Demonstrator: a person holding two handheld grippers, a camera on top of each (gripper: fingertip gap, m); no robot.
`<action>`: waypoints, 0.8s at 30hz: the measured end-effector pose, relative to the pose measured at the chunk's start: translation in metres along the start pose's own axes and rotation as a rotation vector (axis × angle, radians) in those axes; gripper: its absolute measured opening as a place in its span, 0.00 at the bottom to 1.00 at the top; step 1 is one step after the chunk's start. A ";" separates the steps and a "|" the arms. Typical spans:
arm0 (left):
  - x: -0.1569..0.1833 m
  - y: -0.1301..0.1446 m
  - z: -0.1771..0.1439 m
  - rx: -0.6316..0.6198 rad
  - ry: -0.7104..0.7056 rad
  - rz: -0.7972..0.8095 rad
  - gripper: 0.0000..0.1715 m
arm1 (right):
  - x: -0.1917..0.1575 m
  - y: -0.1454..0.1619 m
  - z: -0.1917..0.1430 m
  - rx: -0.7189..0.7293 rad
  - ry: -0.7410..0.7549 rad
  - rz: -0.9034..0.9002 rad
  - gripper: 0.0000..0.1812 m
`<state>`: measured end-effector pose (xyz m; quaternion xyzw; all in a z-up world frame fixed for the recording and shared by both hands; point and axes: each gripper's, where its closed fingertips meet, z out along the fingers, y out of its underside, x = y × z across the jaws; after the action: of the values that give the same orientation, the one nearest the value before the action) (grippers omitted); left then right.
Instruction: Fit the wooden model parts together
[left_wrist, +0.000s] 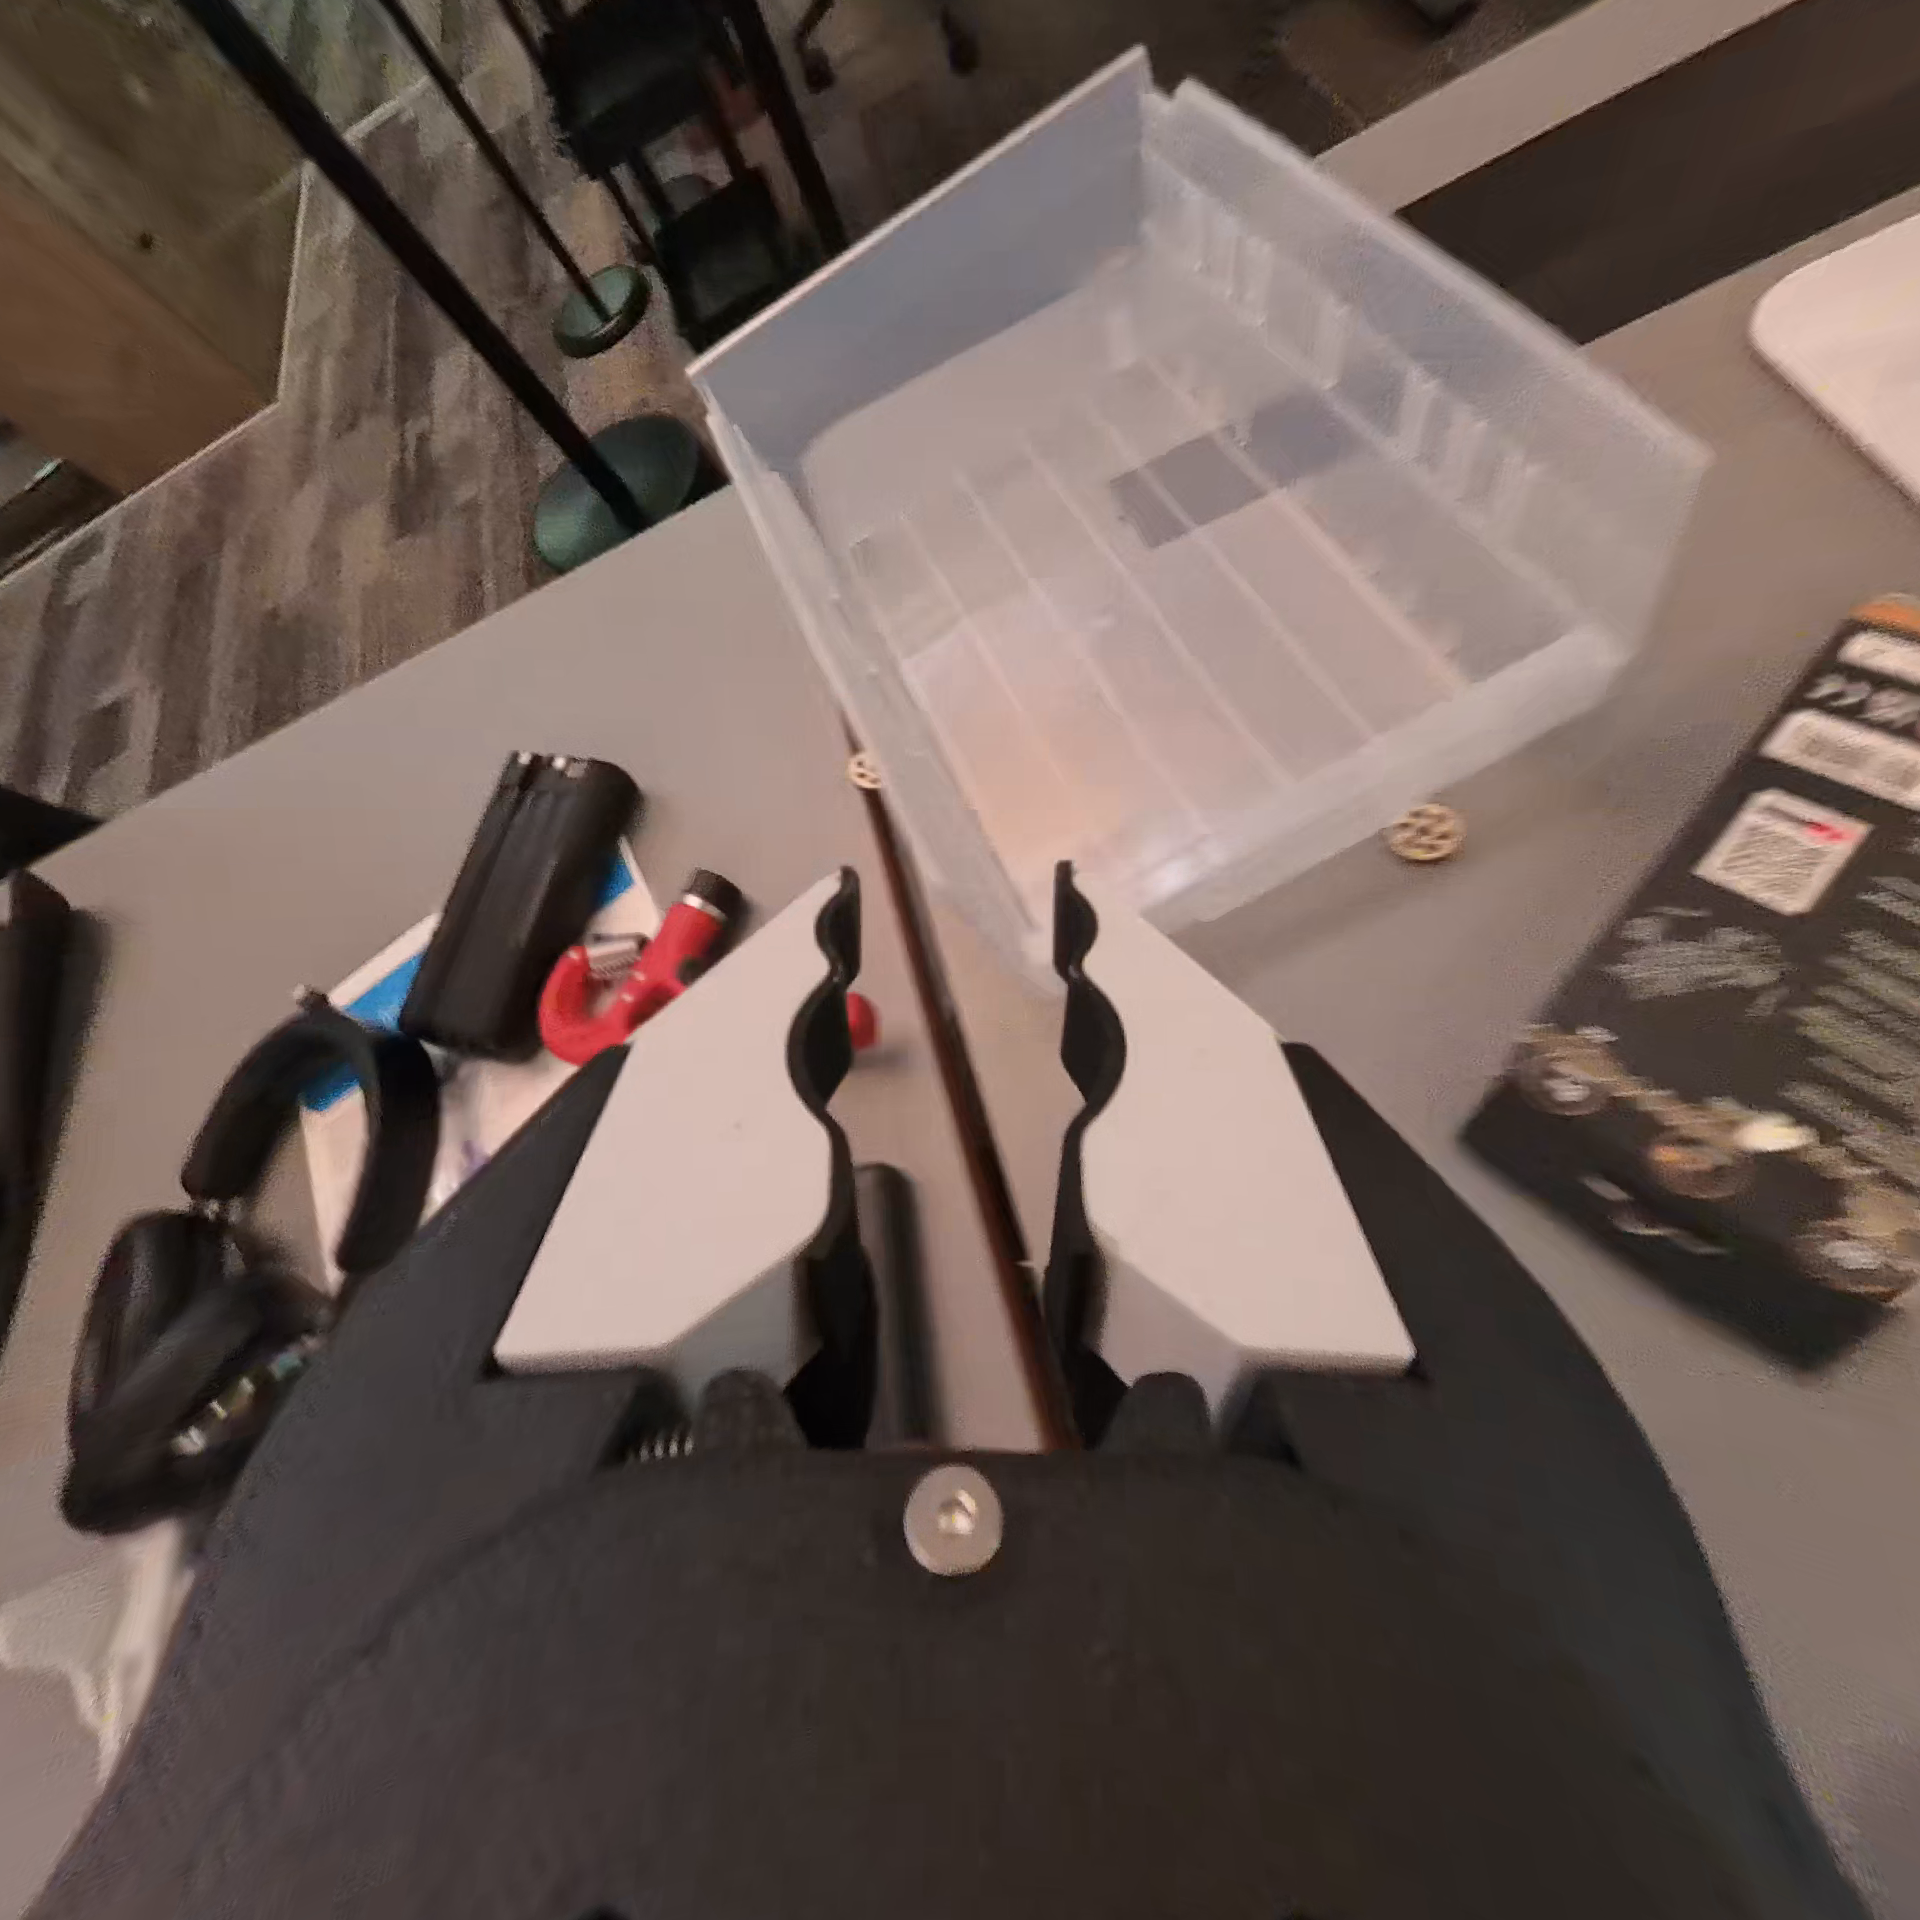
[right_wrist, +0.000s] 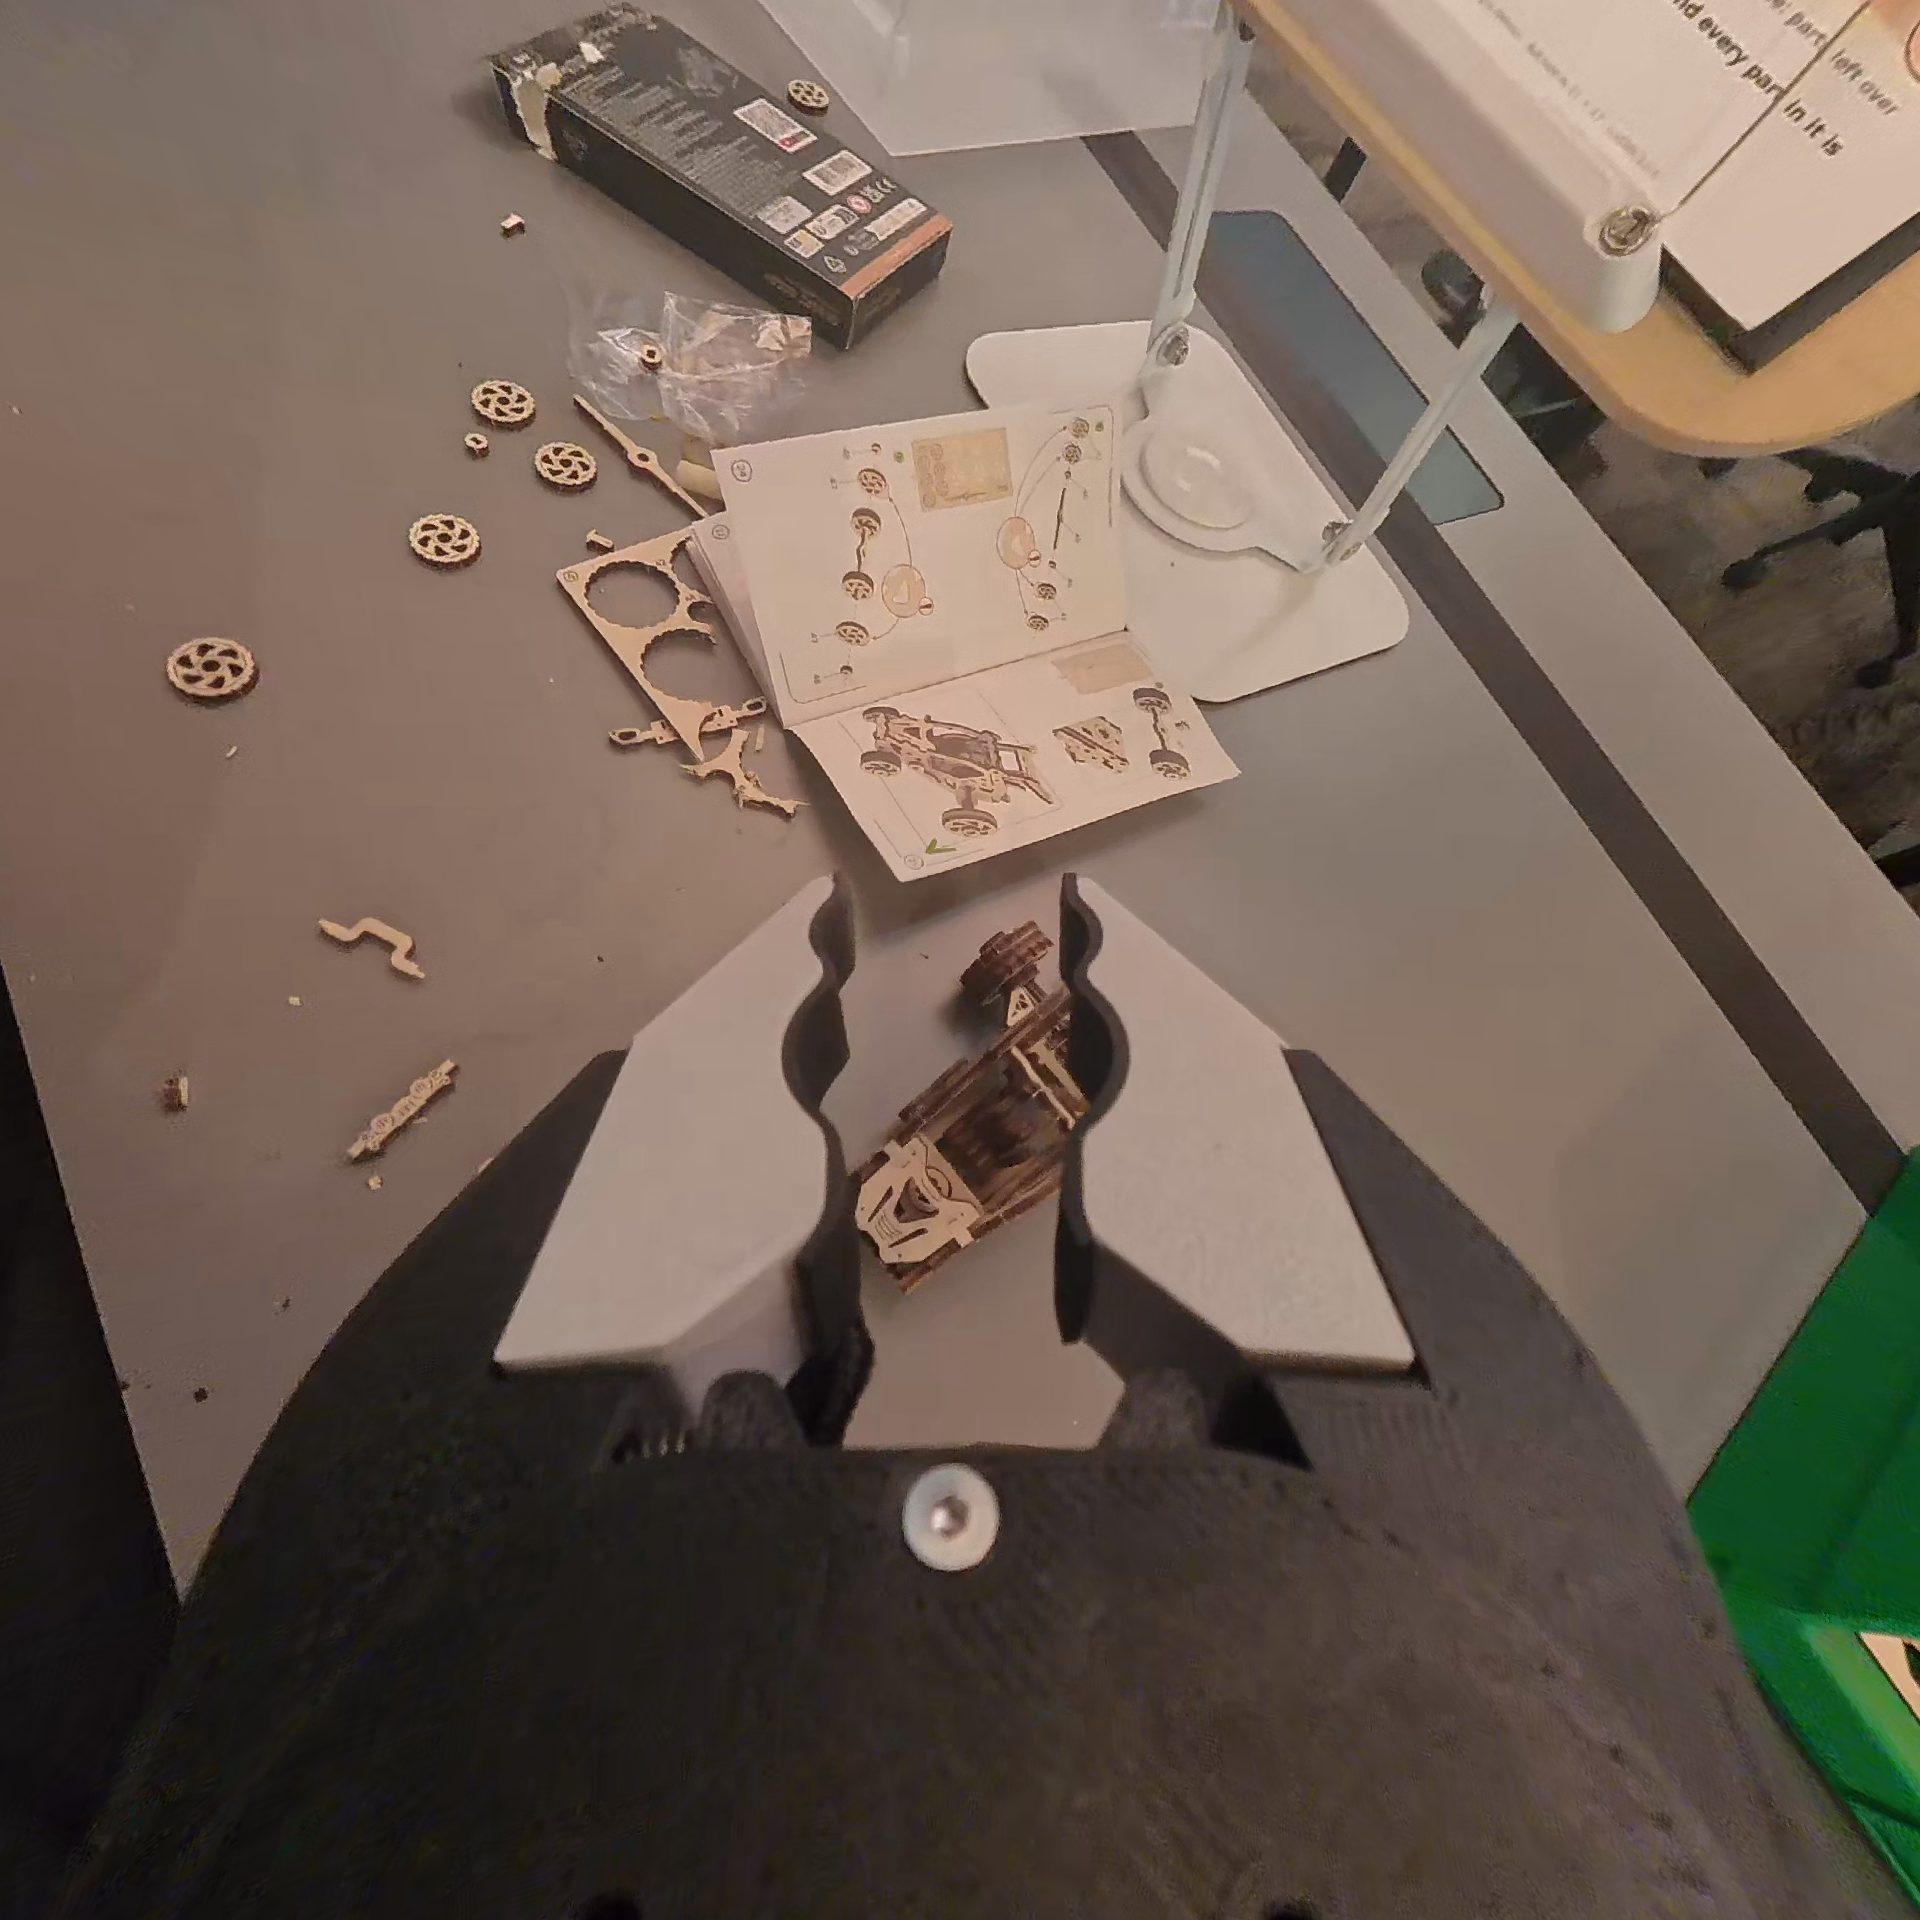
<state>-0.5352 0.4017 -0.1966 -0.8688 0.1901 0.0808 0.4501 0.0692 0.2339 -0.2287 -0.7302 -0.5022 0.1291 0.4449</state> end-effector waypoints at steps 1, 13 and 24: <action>-0.014 0.002 0.010 -0.017 0.023 0.042 0.21 | 0.001 -0.002 0.001 -0.008 0.002 0.010 0.20; -0.060 0.033 0.146 -0.137 0.366 0.359 0.32 | -0.007 -0.054 0.030 -0.183 0.032 0.015 0.20; -0.049 0.052 0.186 -0.116 0.606 0.489 0.27 | -0.027 -0.110 0.079 -0.292 0.004 -0.029 0.19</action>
<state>-0.5950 0.5388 -0.3285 -0.8063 0.5110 -0.0640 0.2911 -0.0615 0.2627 -0.1951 -0.7801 -0.5251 0.0467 0.3368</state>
